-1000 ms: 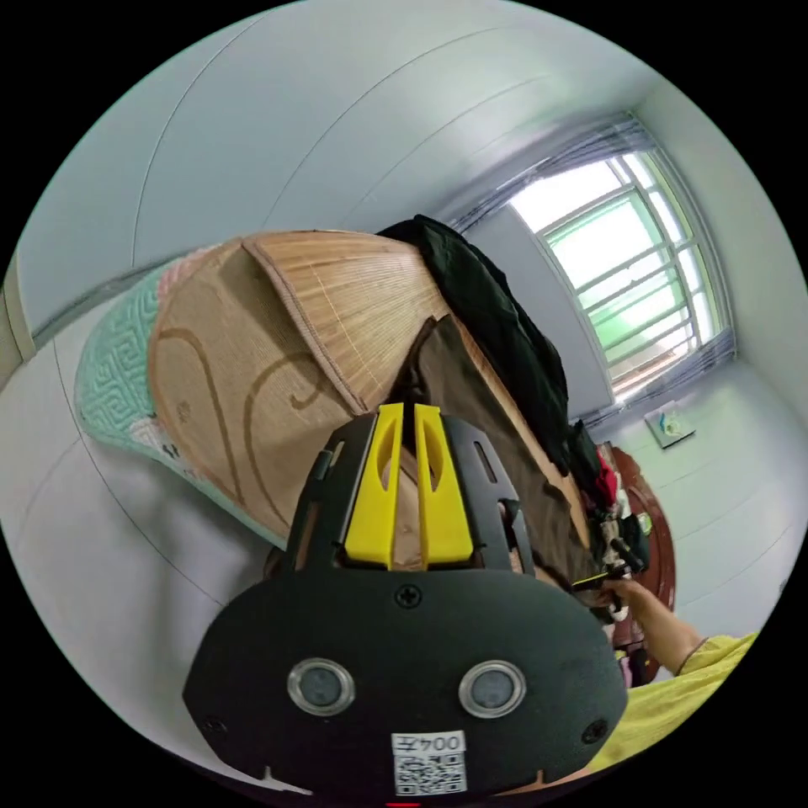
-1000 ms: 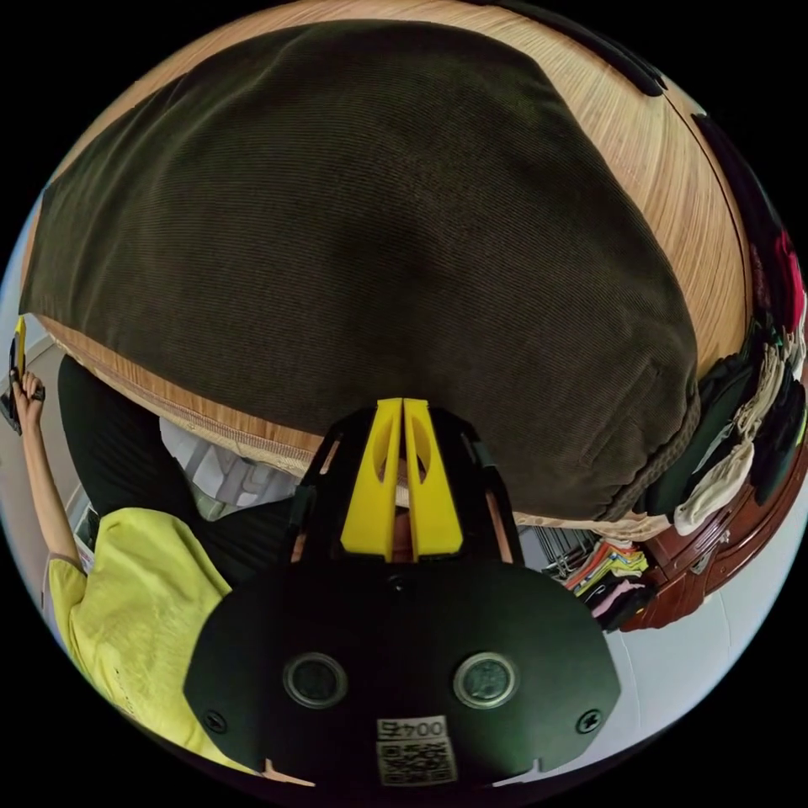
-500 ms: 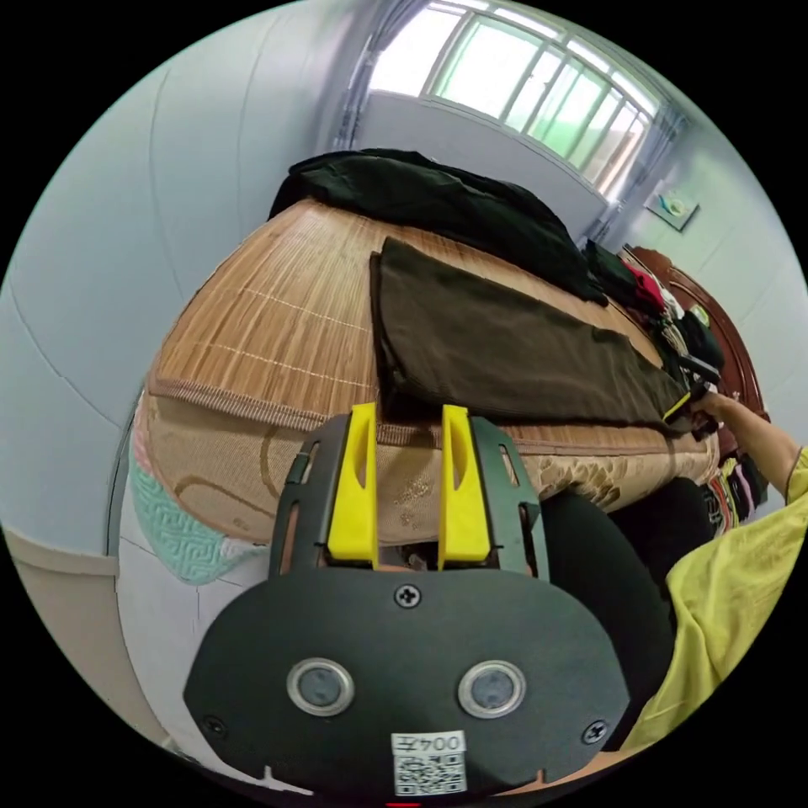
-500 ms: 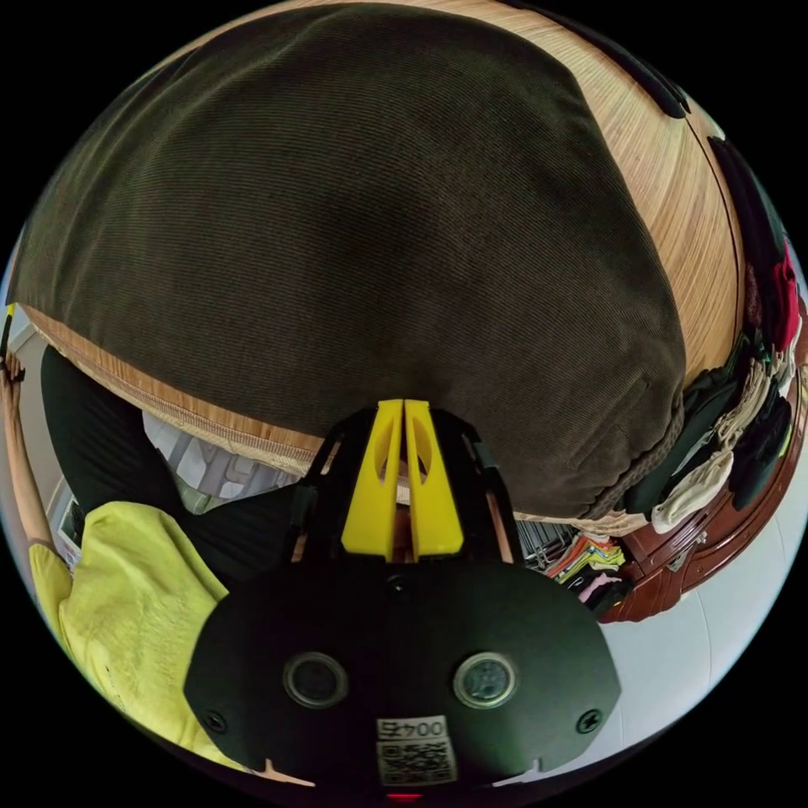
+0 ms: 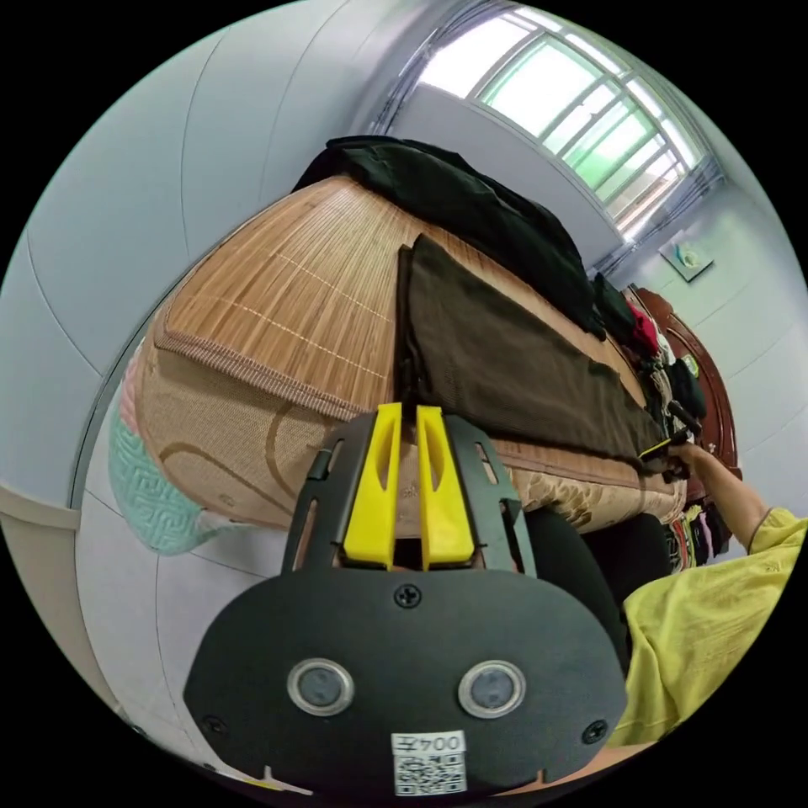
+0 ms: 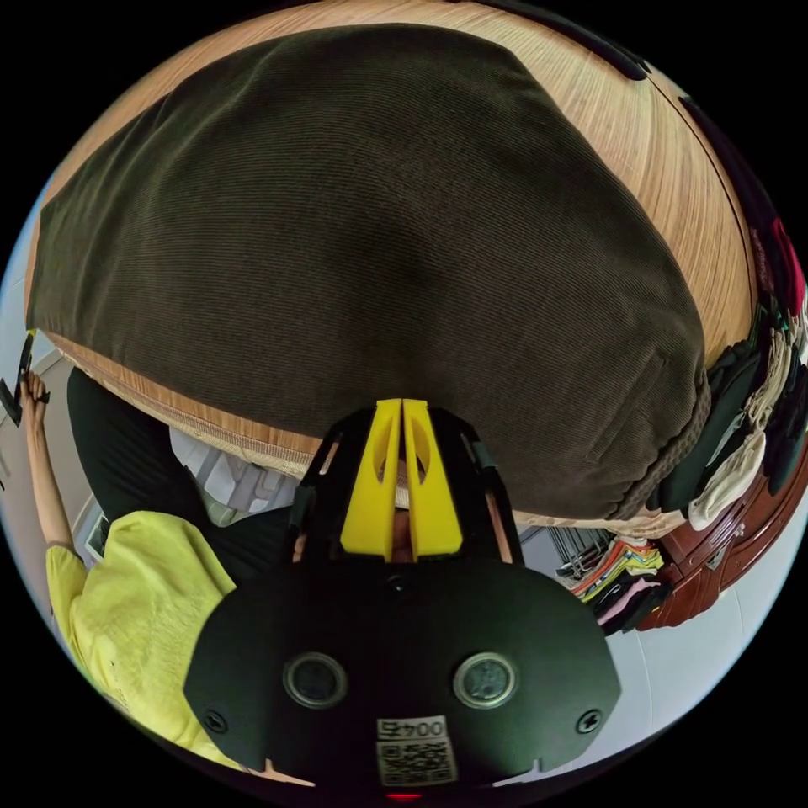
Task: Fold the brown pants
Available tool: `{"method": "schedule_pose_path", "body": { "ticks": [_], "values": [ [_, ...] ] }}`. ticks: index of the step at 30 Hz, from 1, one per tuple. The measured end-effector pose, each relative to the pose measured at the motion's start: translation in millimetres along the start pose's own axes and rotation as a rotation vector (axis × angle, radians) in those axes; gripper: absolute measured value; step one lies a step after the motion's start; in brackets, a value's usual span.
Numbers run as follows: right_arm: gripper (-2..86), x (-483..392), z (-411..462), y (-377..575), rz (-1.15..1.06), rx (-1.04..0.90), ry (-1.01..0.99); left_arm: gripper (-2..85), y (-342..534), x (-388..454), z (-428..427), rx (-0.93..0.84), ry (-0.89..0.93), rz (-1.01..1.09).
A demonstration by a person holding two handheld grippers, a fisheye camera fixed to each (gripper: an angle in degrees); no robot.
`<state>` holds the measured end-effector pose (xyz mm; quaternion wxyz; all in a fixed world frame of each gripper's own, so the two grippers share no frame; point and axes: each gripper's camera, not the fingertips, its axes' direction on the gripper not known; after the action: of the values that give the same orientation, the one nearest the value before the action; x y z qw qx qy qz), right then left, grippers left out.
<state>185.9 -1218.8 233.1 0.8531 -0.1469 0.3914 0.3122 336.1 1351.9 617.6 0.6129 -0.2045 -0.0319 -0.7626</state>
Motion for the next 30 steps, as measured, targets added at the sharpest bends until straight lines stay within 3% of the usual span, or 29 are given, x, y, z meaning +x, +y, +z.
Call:
{"method": "schedule_pose_path", "body": {
  "ticks": [4,6,8,11,14,19,30],
  "values": [
    [-0.7,2.3,1.4,4.7,0.002,0.012,-0.012,5.6,27.0,-22.5,-7.7,0.033,0.031,-0.095],
    [-0.7,4.2,2.6,7.5,0.006,0.018,-0.021,6.6,48.7,-43.2,-15.8,0.101,0.152,-0.210],
    [-0.7,5.5,4.6,12.0,0.003,0.028,-0.020,8.2,87.2,-66.4,-13.6,0.230,0.432,-0.395],
    [-0.7,6.8,7.8,17.8,0.000,0.036,-0.013,11.3,132.0,-73.7,17.3,0.345,0.713,-0.592],
    [-0.7,8.0,11.7,24.1,-0.003,0.040,0.000,13.5,154.2,-65.3,53.6,0.363,0.824,-0.702],
    [-0.7,12.5,19.7,36.4,-0.003,0.050,0.014,15.5,157.4,-52.9,78.6,0.429,0.860,-0.776],
    [-0.7,47.2,45.1,74.0,0.013,0.082,-0.072,17.5,103.3,-34.5,78.3,0.275,0.651,-0.737]
  ]
}}
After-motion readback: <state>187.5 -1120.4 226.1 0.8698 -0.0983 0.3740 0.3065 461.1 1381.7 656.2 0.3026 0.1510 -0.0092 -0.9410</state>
